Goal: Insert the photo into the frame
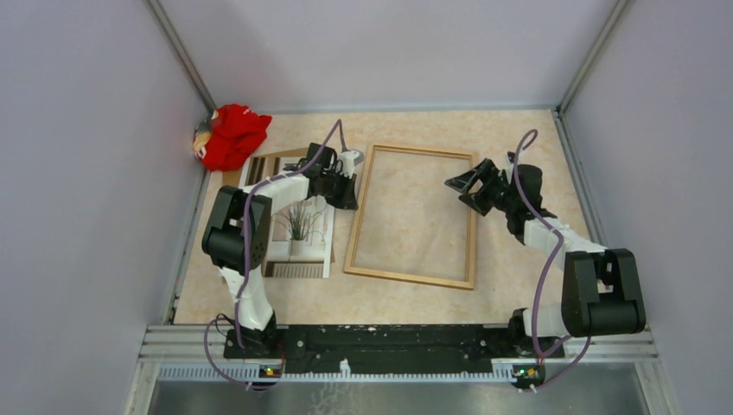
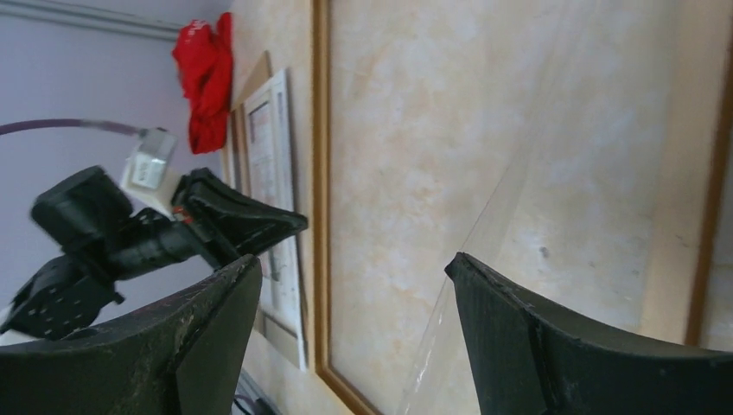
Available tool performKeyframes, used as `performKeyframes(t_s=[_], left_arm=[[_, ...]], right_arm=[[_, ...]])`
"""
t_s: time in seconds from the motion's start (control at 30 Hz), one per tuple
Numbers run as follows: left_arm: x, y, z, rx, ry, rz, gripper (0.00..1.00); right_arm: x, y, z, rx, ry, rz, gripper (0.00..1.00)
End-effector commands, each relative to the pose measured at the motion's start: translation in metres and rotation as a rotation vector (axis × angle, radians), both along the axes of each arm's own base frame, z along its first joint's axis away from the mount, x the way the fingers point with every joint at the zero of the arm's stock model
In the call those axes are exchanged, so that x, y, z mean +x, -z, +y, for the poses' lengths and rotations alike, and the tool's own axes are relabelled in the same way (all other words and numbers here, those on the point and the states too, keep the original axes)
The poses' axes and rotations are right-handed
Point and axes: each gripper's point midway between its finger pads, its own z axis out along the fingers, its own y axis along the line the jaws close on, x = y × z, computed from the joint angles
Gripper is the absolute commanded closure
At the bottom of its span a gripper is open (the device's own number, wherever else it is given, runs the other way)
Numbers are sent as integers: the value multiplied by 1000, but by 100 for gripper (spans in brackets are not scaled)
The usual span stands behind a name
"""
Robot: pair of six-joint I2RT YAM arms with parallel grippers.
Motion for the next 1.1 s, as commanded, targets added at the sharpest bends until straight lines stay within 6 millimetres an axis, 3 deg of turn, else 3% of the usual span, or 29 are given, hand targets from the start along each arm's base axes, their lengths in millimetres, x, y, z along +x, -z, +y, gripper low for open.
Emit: performKeyframes(t_s=[0.0, 0.47, 0.77, 1.07], left_arm=[[-27, 32, -7, 35, 53, 94, 100], [-26, 29, -8, 33, 52, 86, 100], [-26, 30, -7, 37, 51, 90, 100], [-27, 31, -7, 40, 53, 94, 100]], right_arm=[[-40, -19, 50, 226, -248, 45, 20], [-47, 1, 43, 174, -225, 90, 23], [-41, -14, 38, 91, -252, 37, 24], [-42, -50, 44, 122, -300, -101, 43]])
